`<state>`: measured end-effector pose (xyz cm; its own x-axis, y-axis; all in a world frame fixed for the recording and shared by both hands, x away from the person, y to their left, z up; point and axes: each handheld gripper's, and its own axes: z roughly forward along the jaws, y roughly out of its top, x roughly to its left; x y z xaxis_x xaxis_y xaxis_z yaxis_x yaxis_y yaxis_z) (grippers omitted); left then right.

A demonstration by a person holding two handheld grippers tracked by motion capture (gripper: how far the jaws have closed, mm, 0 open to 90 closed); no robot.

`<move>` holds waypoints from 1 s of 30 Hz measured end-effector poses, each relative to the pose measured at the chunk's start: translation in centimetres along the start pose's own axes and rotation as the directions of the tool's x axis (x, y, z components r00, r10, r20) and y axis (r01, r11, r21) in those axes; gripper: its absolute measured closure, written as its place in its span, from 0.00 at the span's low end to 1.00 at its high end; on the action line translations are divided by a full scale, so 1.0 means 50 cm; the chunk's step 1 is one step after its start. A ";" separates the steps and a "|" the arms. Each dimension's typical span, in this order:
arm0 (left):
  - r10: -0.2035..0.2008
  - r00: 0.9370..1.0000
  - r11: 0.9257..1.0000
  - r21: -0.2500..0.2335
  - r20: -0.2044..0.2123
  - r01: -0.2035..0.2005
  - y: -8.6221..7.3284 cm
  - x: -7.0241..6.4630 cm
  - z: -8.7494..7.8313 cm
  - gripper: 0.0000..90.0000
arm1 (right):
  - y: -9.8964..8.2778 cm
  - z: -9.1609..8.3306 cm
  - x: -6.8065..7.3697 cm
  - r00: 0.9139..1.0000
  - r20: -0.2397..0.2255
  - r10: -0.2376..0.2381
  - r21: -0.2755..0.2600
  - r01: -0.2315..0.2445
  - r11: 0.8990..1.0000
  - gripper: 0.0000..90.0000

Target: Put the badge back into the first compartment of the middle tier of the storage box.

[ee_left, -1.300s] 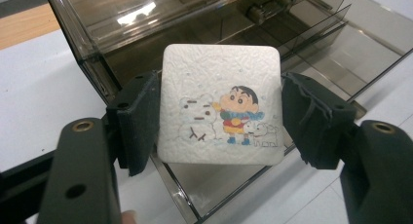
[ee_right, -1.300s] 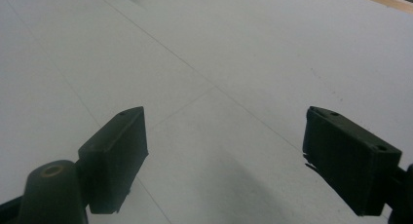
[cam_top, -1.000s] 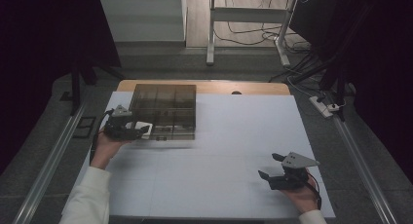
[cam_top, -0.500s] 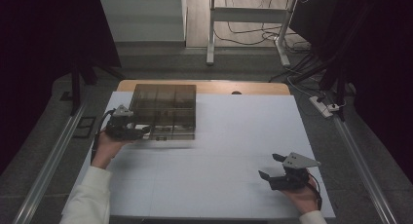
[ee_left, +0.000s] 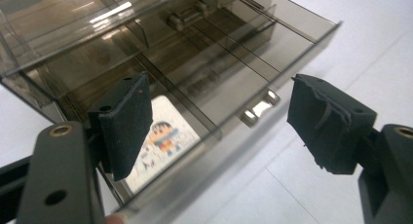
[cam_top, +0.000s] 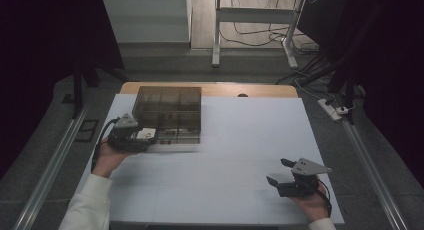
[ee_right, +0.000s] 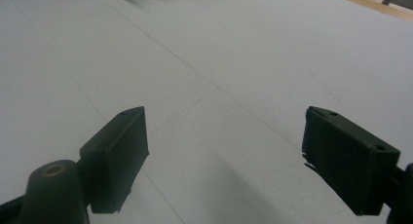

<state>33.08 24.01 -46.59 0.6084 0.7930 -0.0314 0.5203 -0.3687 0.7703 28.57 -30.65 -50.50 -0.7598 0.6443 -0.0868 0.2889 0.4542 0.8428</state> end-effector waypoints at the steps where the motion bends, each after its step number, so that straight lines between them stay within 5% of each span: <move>1: 0.000 1.000 1.000 0.003 0.002 0.000 -0.004 -0.003 -0.004 0.27 | 0.000 -0.001 -0.001 1.000 0.002 0.002 -0.003 -0.002 1.000 0.18; 30: -0.017 0.998 1.000 -0.022 0.067 0.018 -0.142 -0.069 -0.053 0.25 | -0.006 0.006 -0.002 1.000 0.000 -0.015 0.027 0.015 1.000 0.18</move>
<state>25.69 25.17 -50.28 0.6387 0.7645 -0.0870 0.5178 -0.3435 0.7835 28.71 -30.66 -50.89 -0.7641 0.6373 -0.0997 0.2927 0.4803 0.8268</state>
